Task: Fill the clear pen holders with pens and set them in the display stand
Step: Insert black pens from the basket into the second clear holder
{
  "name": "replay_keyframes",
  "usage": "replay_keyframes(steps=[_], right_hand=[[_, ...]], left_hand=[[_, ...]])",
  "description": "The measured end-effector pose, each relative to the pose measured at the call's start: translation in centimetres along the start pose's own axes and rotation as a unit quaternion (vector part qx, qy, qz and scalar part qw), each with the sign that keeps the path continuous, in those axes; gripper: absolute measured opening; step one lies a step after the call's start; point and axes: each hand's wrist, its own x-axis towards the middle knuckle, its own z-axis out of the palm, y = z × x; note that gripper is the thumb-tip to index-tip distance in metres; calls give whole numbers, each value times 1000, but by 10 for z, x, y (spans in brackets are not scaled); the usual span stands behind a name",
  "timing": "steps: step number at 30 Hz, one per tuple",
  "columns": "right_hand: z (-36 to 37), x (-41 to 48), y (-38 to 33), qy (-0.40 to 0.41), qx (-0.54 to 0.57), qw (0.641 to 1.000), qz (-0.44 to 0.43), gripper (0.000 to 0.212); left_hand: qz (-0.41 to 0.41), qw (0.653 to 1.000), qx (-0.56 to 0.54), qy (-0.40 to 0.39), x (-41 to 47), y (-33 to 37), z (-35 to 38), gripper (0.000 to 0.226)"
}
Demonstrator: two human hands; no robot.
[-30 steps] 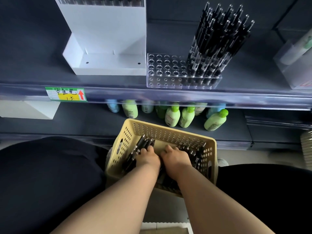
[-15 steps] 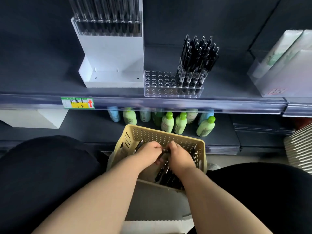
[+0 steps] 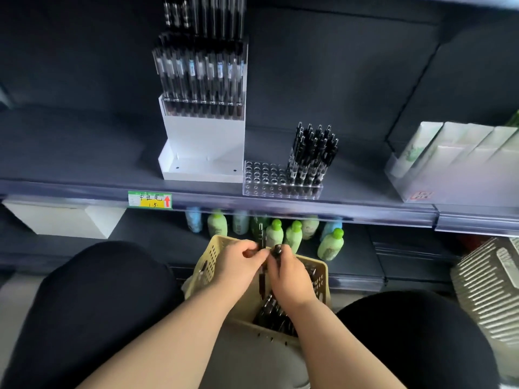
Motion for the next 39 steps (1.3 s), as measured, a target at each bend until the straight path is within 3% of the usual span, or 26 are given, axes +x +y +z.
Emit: replay_keyframes(steps=[4,11,18,22,29,39], right_hand=[[-16,12,-17,132,48,986,-87,8],[-65,42,-45,217,201,953,-69,29],[-122,89,-77,274,177,934,-149,12],[-156,124,-94,324,143,917,-183,14],[-175,177,-97,271,100,939,-187,14],[-169,201,-81,180,19,974,-138,11]], left_hand=[[89,994,3,61,3,27,-19,26],[156,978,-68,119,25,75,-45,29],[227,956,-140,120,67,118,-64,20],[269,945,-140,122,94,137,-64,17],[355,921,-78,137,134,142,-44,14],[218,956,-150,130,150,123,-44,17]])
